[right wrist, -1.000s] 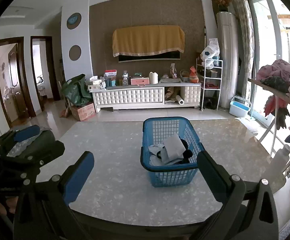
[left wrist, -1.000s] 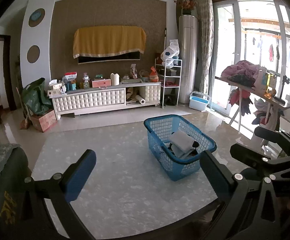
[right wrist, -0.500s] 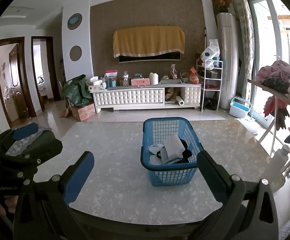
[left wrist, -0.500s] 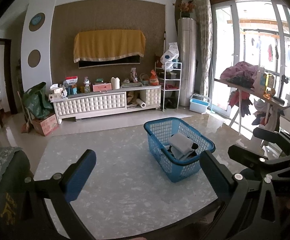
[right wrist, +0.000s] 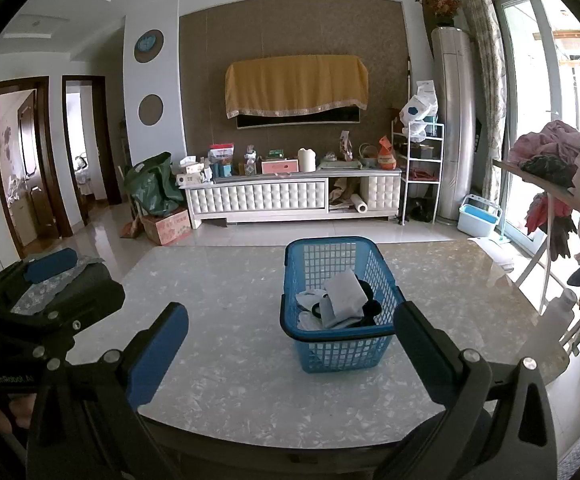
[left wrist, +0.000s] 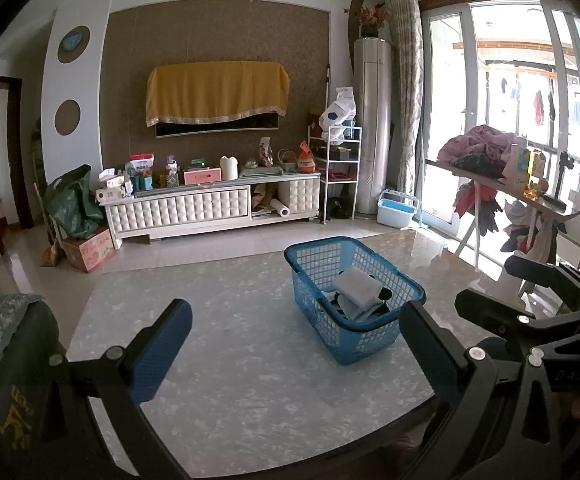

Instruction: Organize soft objects

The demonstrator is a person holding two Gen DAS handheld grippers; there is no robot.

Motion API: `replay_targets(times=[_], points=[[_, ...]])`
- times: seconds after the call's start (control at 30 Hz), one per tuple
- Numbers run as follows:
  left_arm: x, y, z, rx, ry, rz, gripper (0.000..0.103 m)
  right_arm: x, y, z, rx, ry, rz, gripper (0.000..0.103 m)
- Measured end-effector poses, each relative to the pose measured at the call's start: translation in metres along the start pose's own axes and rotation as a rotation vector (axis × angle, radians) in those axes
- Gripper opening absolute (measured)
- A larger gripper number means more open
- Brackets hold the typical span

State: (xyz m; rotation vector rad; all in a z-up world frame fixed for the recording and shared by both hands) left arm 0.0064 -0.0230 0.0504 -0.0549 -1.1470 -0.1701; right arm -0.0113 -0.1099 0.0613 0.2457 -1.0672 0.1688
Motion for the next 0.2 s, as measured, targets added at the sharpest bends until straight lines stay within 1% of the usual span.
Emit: replay_targets(times=[0.2], points=[[-0.0002, -0.0003, 0.0004, -0.003, 0.006, 0.003, 0.103, -0.0011, 0.0018, 0.0014, 0.001, 0.001, -0.006, 0.103]])
Point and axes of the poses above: each gripper's, at about its wrist camera, not at the fingertips, and z roughly against the way its jaws point, y to its left, x to its top, the point moved 5 cm from there along -z, roughly the way its jaws point, and after that the axes turned 8 degrees about x, right-handed, at the moved point
